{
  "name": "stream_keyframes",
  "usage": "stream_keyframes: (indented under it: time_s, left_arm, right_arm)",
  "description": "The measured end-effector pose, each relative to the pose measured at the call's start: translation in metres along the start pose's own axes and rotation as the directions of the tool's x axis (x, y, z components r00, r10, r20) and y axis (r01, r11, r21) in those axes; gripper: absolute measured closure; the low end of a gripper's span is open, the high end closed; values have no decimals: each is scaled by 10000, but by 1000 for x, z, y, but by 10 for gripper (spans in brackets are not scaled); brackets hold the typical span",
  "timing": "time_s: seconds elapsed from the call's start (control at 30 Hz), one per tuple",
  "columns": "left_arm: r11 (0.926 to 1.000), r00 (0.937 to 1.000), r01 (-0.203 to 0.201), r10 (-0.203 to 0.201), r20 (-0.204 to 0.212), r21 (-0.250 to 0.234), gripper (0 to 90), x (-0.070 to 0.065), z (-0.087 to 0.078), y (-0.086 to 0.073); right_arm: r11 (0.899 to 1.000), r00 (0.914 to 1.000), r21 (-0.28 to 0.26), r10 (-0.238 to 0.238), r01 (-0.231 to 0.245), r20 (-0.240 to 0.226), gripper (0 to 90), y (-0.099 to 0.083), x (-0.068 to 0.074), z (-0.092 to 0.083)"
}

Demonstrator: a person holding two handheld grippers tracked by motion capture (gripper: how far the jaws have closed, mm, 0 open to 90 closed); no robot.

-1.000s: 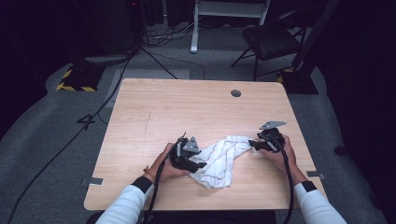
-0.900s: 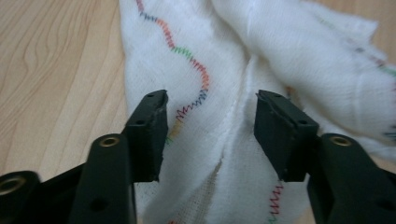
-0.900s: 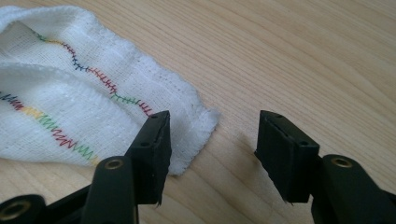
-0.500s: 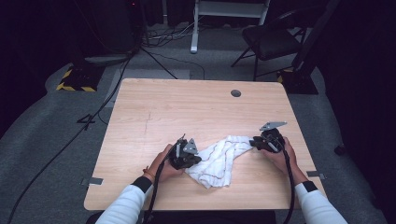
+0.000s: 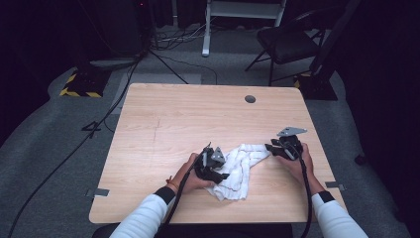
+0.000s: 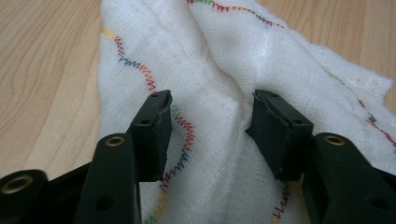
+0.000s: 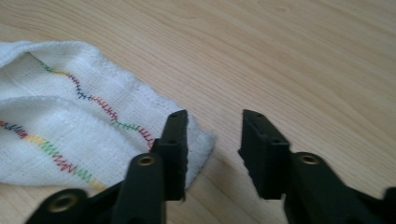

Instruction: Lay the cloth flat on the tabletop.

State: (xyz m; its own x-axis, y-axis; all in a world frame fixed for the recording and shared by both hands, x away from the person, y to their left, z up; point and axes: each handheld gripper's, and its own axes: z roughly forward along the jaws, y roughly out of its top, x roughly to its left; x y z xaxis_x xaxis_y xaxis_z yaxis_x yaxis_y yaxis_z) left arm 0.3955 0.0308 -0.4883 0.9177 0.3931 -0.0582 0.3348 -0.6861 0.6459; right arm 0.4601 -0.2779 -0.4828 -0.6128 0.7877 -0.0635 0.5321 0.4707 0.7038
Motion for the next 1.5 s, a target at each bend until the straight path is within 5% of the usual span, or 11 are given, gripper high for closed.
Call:
stream_keyframes:
  time_s: [0.17,0.33,0.53,0.67,0.77,1.1,1.2,1.33,1.5]
  left_arm:
    - [10000,10000,28,-28,-64,31,549,1,-1,1]
    - [10000,9999,44,-43,-102,76,834,4,-3,0]
    - [9996,9987,-282,279,-430,-84,869,5,-9,2]
    - [9942,9988,-5,-48,-492,-1072,869,14,-33,5]
    - [9846,9989,150,-224,-403,-1744,869,21,-53,6]
    - [9715,9935,-418,157,-1127,-2333,870,23,-93,16]
    - [9636,9928,-492,184,-1185,-2627,870,24,-105,21]
    - [9439,9923,-505,105,-1234,-3262,870,25,-132,30]
    - [9491,9817,-1069,536,-1828,-2962,871,21,-153,38]
  right_arm:
    - [9993,9984,157,334,-327,-447,562,-1,2,11]
    - [9996,9913,137,260,-245,-1292,819,-2,2,10]
    - [9993,9954,122,-343,355,-896,869,2,8,7]
    - [9965,9971,-765,-376,325,-660,872,7,6,-11]
    - [9906,9965,-1263,-609,532,-581,872,15,10,-24]
    - [9508,9941,-3038,-851,607,-678,873,48,15,-73]
    - [9412,9915,-3248,-1175,933,-556,873,58,19,-84]
    - [9253,9877,-3587,-1496,1233,-463,873,72,23,-101]
    - [9134,9857,-3834,-1640,1366,-397,873,81,27,-116]
